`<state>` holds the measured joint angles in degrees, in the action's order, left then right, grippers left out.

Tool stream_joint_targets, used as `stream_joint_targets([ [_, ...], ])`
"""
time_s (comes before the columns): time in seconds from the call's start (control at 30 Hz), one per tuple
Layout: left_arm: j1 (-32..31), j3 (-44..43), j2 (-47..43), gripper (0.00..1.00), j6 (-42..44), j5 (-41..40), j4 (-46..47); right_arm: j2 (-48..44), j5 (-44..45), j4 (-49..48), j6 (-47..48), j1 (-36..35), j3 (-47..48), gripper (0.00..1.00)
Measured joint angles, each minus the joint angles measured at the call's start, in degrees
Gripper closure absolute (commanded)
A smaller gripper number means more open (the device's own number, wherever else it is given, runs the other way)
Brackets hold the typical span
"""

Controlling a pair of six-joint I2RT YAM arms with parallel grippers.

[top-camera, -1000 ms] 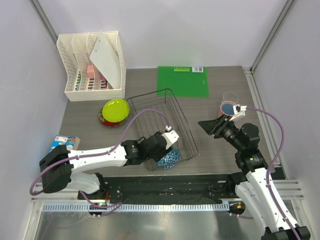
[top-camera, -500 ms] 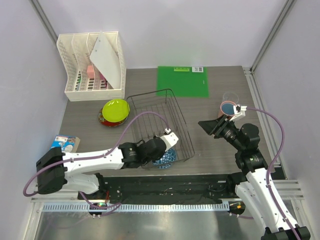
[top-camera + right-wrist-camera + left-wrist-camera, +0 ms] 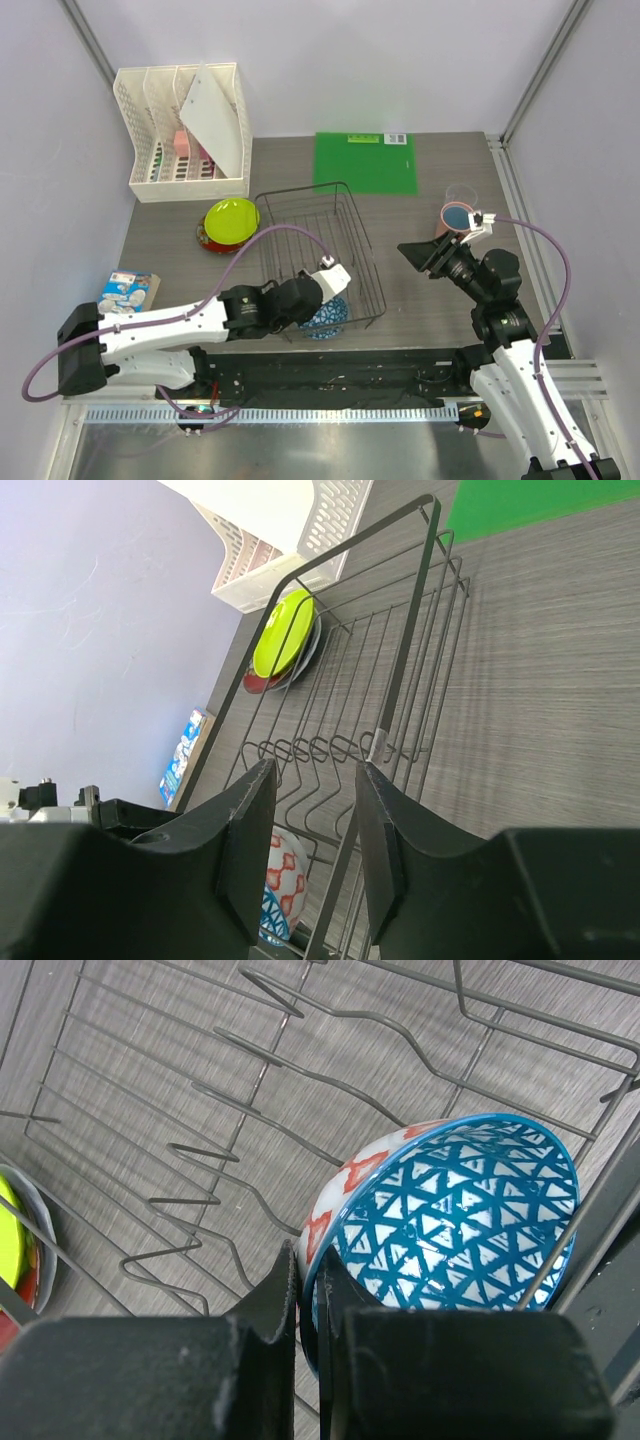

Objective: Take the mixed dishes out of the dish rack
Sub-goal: Pick up the bowl from the dish rack.

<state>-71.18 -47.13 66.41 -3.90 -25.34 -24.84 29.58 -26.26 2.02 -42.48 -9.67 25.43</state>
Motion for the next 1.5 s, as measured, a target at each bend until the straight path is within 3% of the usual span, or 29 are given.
stream_joint_targets([
  [0.2, -0.24, -0.13, 0.61, 1.00, -0.11, 0.02, 0.02, -0.35, 0.00, 0.24, -0.28, 0.00, 0.00, 0.57],
  [0.43, -0.44, 0.33, 4.81, 1.00, -0.15, -0.26, 2.51, 4.13, -3.50, -0.33, -1.25, -0.04, 0.00, 0.36],
  [0.53, -0.44, 0.39, 6.29, 1.00, -0.17, -0.42, 3.58, 9.31, -4.63, 0.24, -0.52, -0.33, 0.00, 0.33],
  [0.8, -0.44, 0.76, 7.85, 1.00, -0.33, -0.66, 5.68, 18.25, -3.82, 1.99, 3.32, -4.09, -0.02, 0.32],
  [1.0, -0.44, 1.16, 8.00, 1.00, -0.37, -0.66, 6.27, 24.15, -2.58, 1.44, 4.98, -8.35, -0.02, 0.42],
  [1.07, -0.44, 1.40, 8.04, 1.00, -0.37, -0.63, 6.49, 26.38, -1.49, 1.55, 5.66, -10.32, 0.02, 0.63],
  [1.1, -0.46, 1.53, 8.11, 1.00, -0.37, -0.66, 6.69, 27.54, -0.79, 1.64, 6.27, -11.28, 0.09, 0.90],
  [1.13, -0.46, 1.57, 8.15, 1.00, -0.37, -0.68, 6.86, 28.72, 0.02, 1.97, 6.71, -12.13, 0.17, 0.99],
  [1.5, -1.20, 3.37, 8.35, 1.00, -0.24, -7.43, 11.37, 30.42, 8.04, 3.58, 4.55, -14.71, 1.64, 0.99],
])
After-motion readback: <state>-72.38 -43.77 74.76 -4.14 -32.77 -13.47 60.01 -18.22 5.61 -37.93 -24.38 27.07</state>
